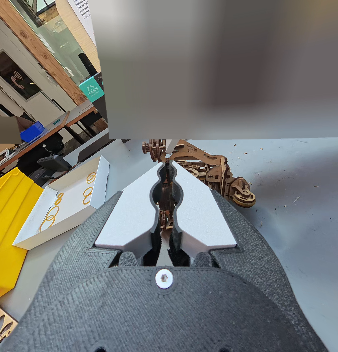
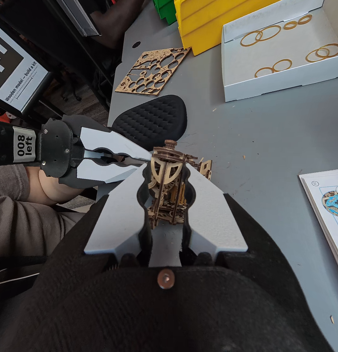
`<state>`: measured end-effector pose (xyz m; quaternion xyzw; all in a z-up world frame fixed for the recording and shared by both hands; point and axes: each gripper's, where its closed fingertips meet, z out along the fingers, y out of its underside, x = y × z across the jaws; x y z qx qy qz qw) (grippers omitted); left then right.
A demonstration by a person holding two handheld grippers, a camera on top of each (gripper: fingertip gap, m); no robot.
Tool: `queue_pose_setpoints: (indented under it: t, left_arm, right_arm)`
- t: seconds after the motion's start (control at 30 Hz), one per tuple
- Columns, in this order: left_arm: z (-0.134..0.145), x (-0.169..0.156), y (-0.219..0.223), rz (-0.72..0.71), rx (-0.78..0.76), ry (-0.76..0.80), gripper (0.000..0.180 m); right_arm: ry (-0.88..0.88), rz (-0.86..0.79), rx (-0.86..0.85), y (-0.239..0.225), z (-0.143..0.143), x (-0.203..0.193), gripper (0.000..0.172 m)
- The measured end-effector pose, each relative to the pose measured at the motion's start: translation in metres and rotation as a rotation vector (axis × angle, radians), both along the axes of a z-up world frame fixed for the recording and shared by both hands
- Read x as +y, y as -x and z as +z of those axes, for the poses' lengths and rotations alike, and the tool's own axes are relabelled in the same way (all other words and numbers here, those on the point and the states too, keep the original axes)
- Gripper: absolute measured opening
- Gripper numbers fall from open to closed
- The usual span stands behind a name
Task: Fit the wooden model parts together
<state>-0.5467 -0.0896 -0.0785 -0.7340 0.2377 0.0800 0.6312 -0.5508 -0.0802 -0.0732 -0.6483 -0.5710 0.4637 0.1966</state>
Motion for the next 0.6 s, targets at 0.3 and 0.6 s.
queue_pose_setpoints:
  t: [0.3,0.6]
  left_arm:
    - [-0.0002,-0.0003,-0.0006,-0.013,0.004,-0.003,0.0]
    - [-0.0008,-0.0017,-0.0002,-0.023,0.006,-0.009,0.0]
  right_arm:
    - [0.081,-0.004,0.023,-0.0013,0.0008,0.0003,0.031]
    - [0.068,0.006,0.037,0.0003,0.0009,-0.0018,0.031]
